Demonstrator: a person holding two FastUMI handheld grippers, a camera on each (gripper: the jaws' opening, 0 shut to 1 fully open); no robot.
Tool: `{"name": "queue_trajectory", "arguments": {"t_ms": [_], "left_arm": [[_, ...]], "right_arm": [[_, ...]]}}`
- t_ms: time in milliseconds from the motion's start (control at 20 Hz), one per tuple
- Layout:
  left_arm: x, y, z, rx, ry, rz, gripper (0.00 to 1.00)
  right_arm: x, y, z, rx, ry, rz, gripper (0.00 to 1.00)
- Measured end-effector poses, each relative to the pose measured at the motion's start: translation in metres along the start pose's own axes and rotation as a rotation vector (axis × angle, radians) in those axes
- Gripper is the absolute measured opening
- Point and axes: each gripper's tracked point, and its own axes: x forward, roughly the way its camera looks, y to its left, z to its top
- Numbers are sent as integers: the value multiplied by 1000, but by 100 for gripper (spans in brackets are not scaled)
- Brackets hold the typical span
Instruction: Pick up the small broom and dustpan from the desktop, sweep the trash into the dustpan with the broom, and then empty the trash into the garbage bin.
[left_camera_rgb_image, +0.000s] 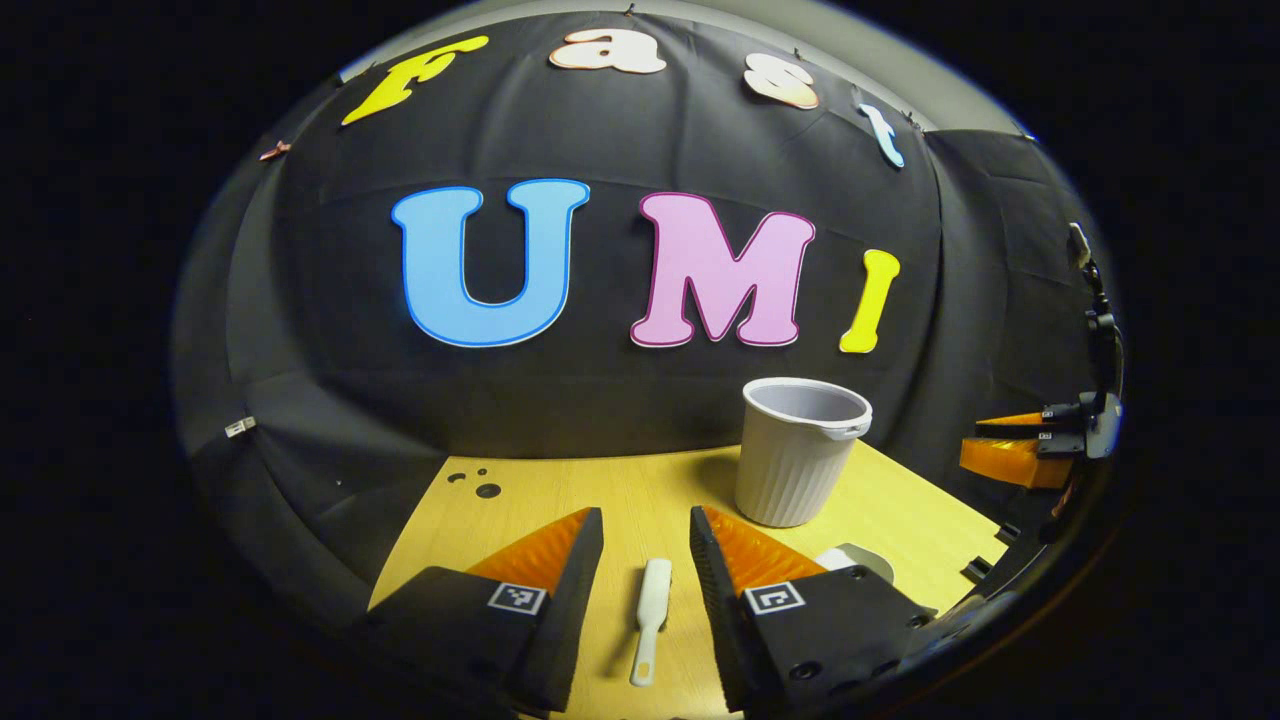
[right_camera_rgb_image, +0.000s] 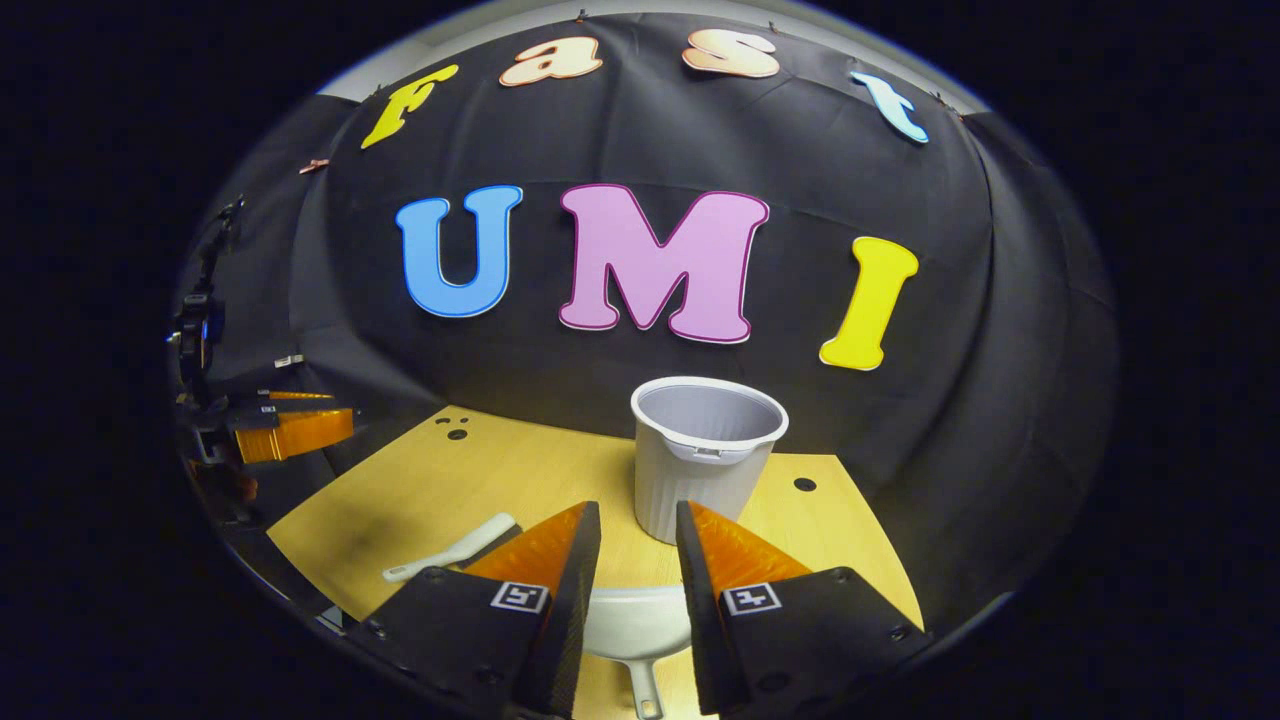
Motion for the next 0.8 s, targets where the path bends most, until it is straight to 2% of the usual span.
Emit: {"name": "queue_trajectory", "arguments": {"t_ms": [350, 800], "left_arm": [[-4, 26, -2, -31, -6, -14, 58], [-12, 32, -4, -24, 2, -56, 57]], "right_arm": [[-10, 16, 5, 19, -7, -54, 48], [-20, 41, 13, -4, -37, -65, 48]]}}
